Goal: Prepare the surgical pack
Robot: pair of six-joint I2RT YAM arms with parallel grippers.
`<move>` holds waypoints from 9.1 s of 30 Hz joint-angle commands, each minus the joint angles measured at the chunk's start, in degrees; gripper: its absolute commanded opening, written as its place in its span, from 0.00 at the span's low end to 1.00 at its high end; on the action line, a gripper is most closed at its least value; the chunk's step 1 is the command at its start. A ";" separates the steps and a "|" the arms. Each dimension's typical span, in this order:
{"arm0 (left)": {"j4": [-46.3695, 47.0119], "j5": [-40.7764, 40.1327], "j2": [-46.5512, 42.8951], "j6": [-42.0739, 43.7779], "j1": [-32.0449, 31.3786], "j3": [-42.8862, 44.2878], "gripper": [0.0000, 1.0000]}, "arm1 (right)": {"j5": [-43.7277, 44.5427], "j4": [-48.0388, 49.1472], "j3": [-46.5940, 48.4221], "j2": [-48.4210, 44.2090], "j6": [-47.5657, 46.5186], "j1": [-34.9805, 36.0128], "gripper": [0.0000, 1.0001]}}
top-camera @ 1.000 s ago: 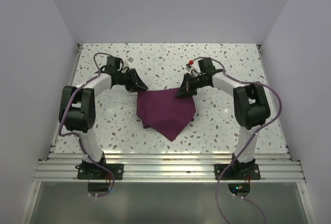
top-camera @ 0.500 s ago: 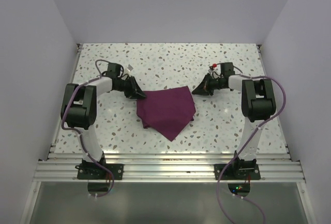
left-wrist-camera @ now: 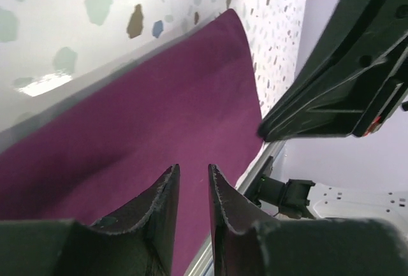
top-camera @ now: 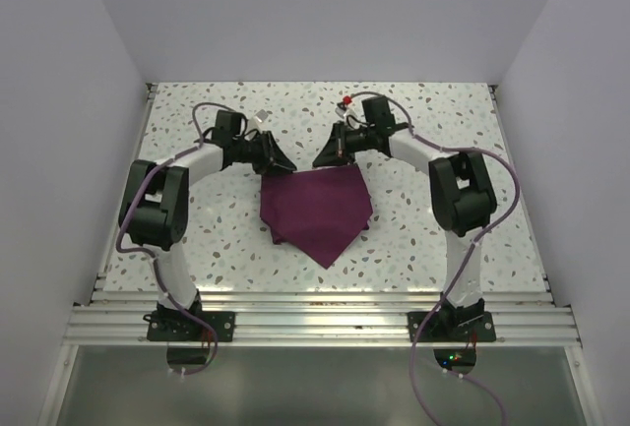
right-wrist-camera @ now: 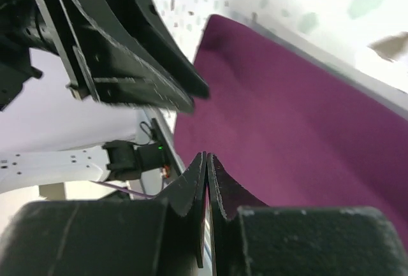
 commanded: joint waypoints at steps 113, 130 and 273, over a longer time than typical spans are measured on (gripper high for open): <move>-42.31 -63.72 1.93 12.41 -37.71 21.80 0.00 | 17.84 -12.32 -26.85 -18.60 -3.54 -8.43 0.54; -42.76 -58.80 -1.85 15.14 -35.42 19.87 0.00 | 11.60 -6.43 -20.78 -15.44 3.49 -2.37 0.50; -22.81 -30.86 -3.85 18.83 -11.60 3.99 0.02 | 4.65 1.42 13.14 12.96 10.18 -2.37 0.13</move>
